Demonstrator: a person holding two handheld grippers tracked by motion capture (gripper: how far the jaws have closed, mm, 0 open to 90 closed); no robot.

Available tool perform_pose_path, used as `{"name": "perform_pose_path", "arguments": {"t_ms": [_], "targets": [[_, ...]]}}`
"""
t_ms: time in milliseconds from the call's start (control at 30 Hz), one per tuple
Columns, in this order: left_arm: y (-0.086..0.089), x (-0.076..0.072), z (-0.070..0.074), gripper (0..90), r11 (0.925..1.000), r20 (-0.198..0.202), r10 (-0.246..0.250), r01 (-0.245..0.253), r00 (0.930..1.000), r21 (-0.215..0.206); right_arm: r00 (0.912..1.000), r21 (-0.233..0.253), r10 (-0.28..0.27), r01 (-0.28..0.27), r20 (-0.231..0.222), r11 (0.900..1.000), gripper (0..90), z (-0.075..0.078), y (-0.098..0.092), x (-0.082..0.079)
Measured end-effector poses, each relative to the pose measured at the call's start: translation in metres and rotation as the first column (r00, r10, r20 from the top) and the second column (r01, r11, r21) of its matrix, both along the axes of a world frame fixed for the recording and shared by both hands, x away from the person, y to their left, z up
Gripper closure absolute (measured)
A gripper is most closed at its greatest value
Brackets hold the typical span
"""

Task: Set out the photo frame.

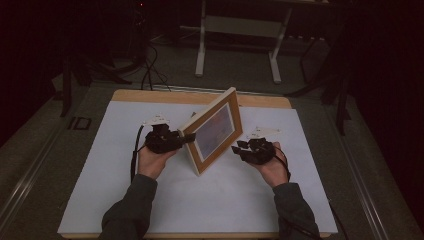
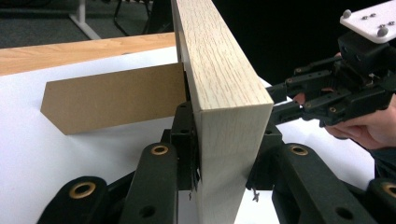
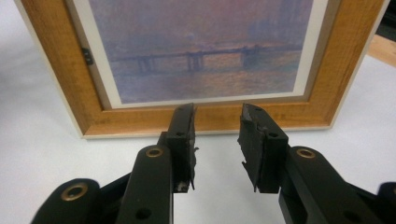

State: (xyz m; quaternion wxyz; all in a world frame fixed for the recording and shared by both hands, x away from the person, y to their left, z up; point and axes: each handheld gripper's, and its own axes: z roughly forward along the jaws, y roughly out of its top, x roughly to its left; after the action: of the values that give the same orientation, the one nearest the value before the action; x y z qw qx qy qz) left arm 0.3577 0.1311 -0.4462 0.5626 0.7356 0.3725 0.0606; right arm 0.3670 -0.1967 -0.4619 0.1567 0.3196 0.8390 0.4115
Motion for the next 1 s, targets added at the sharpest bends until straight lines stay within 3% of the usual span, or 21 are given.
{"name": "perform_pose_path", "arguments": {"t_ms": [433, 1000], "targets": [[0.003, 0.003, -0.001, 70.6, 0.9993, -0.01, -0.035, 0.035, 0.9993, -0.013, 0.9982, 0.033, -0.06, 0.06, 0.004, 0.998, 64.3, 0.007, -0.013, 0.016], [0.004, 0.003, -0.001, 70.6, 0.995, -0.011, -0.096, 0.096, 0.9953, -0.028, 0.9947, 0.053, -0.102, 0.101, 0.014, 0.993, 64.0, 0.009, -0.023, 0.023]]}}
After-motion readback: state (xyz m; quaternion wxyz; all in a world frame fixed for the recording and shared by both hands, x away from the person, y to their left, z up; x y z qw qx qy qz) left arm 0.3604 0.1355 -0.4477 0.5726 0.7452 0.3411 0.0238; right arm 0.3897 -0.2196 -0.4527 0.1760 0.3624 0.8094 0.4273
